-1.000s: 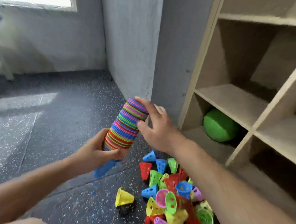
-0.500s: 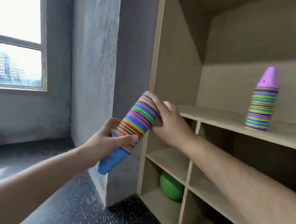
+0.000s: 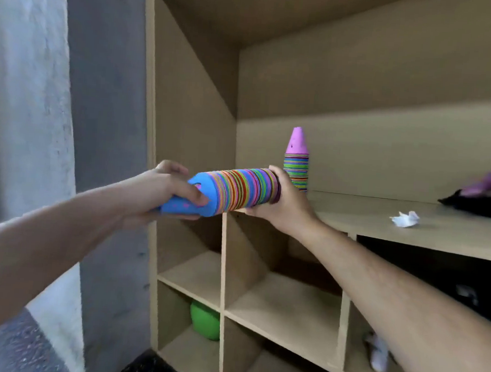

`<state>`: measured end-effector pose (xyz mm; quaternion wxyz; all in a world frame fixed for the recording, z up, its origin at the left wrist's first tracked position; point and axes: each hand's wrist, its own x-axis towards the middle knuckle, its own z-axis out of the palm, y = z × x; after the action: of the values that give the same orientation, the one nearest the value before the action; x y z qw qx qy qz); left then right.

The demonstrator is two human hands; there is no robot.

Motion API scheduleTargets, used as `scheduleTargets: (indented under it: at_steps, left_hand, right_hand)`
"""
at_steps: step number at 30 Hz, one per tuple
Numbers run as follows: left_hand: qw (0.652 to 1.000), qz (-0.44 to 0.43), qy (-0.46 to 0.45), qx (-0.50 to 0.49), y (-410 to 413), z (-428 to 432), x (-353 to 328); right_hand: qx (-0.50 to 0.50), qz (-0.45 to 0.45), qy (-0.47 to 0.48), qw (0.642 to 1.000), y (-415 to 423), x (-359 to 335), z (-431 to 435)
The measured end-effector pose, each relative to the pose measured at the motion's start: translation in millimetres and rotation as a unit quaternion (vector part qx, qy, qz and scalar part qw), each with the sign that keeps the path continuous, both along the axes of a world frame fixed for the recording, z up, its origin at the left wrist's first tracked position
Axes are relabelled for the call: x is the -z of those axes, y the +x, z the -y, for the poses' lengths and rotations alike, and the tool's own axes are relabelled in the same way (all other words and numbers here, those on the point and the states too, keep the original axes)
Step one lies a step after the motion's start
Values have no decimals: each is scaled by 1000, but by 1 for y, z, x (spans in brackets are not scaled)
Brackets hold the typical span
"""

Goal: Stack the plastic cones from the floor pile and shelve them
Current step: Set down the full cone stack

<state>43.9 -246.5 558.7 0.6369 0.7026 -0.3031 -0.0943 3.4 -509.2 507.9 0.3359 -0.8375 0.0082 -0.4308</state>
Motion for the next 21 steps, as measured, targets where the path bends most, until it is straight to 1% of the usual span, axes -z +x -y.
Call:
scheduleTargets:
  at_steps: [3, 6, 10, 14, 17, 21]
  left_hand:
    - [999, 35, -16, -29, 2, 41, -24]
    - [993, 106, -17, -45, 5, 85, -45]
    - [977, 203, -24, -52, -2, 154, -67]
    - [957, 283, 25, -57, -7, 229, -79]
    - [947, 312, 53, -64, 4, 273, -70]
    - [942, 324, 45, -71, 20, 315, -60]
  right_hand:
    - [38, 1, 54, 998, -7, 1, 31]
    - [86, -9, 97, 992, -11, -1, 62]
    - [144, -80, 109, 980, -22, -12, 112]
    - [164, -133, 120, 970, -28, -4, 147]
    - [198, -150, 133, 959, -23, 6, 169]
    - [252, -191, 127, 940, -16, 9, 185]
